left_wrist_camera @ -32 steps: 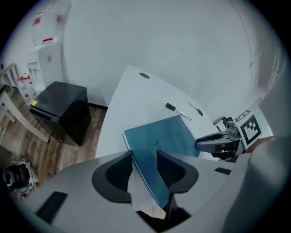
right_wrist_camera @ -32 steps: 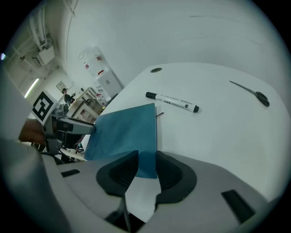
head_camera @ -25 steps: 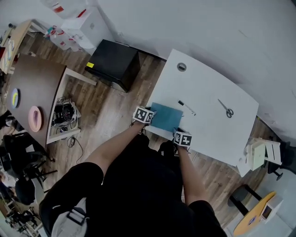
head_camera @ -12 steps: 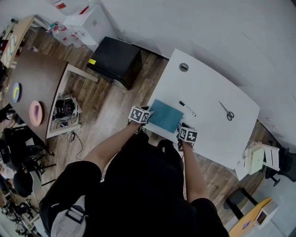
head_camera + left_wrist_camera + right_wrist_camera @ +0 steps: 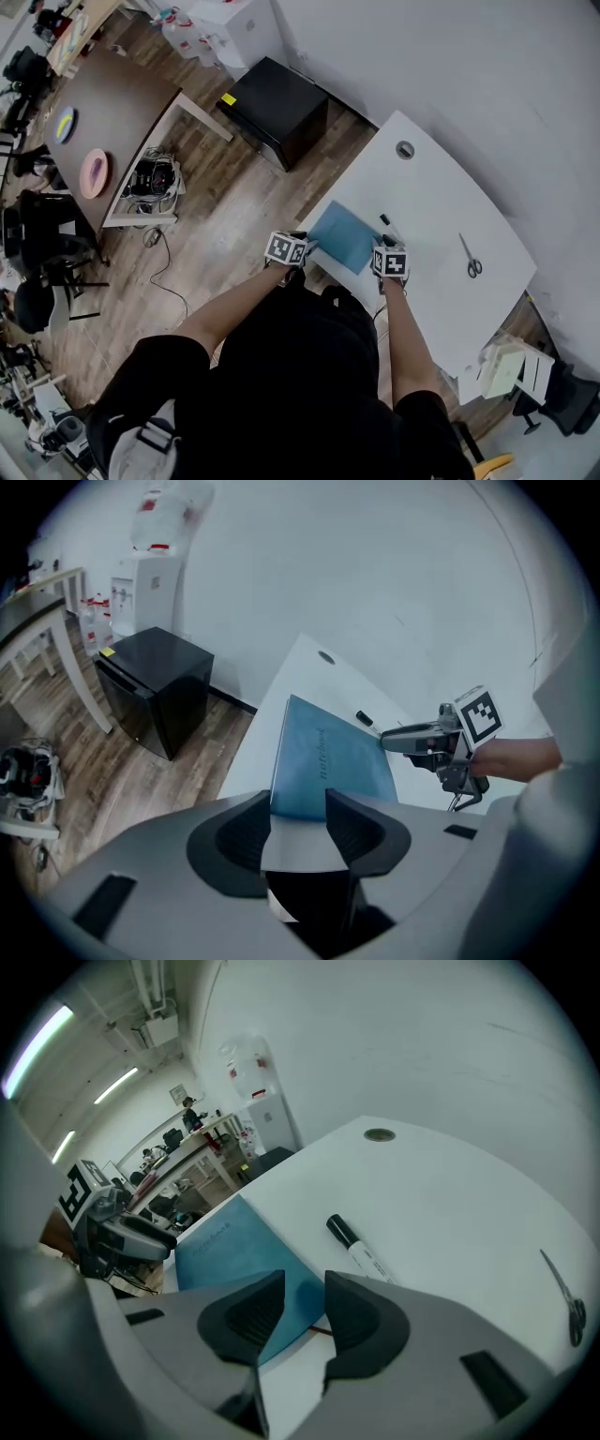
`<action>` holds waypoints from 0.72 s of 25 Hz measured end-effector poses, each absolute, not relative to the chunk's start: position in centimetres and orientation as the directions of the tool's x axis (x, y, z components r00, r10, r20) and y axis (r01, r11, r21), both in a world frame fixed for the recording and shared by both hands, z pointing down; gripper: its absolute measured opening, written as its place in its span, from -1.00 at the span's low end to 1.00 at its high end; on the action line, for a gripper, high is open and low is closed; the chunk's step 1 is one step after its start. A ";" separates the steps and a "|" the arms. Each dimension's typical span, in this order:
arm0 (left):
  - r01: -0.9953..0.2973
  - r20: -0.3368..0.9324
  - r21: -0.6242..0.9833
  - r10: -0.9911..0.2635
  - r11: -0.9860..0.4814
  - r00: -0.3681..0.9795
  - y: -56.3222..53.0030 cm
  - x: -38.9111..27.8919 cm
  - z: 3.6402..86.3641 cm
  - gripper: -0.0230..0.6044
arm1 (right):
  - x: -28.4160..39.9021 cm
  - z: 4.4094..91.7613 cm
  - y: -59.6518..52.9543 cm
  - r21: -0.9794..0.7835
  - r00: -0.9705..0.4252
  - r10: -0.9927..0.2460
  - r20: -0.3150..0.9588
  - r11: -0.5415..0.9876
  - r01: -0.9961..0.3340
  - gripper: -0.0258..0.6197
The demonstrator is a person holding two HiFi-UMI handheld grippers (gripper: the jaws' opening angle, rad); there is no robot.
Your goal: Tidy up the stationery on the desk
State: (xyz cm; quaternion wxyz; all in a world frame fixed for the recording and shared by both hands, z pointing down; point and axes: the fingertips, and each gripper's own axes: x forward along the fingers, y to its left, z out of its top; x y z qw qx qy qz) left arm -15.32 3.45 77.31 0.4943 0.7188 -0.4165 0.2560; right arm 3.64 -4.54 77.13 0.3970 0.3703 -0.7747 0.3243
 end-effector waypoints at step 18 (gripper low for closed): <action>-0.841 0.786 0.538 -0.322 -0.066 0.528 5.6 -12.9 77.8 -0.36 | 2.2 78.0 -3.4 -0.186 -0.422 -0.232 0.876 0.646 -0.740 -0.54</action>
